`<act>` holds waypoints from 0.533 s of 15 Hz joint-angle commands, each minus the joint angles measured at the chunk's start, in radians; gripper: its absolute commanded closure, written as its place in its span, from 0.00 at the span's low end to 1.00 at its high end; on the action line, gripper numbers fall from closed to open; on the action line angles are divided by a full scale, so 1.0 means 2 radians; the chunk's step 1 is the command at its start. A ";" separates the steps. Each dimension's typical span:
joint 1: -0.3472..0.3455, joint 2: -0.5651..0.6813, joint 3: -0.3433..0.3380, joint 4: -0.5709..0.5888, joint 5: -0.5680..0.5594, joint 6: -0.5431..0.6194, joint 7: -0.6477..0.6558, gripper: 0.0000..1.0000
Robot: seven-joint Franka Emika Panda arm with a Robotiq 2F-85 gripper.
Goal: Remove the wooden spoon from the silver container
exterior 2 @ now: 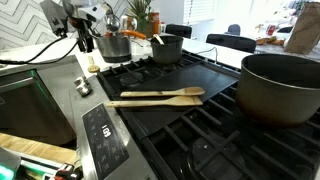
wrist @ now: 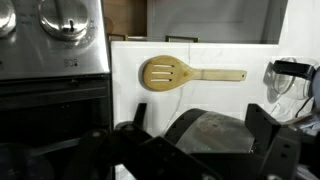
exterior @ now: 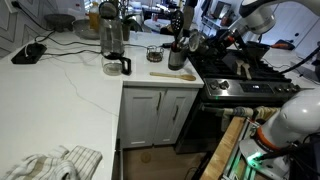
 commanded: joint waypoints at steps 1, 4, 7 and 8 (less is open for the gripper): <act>-0.009 -0.071 0.020 -0.010 -0.096 -0.042 0.079 0.00; -0.003 -0.112 0.032 0.001 -0.147 -0.103 0.100 0.00; 0.009 -0.143 0.037 0.013 -0.173 -0.157 0.078 0.00; 0.014 -0.150 0.035 0.018 -0.177 -0.174 0.066 0.00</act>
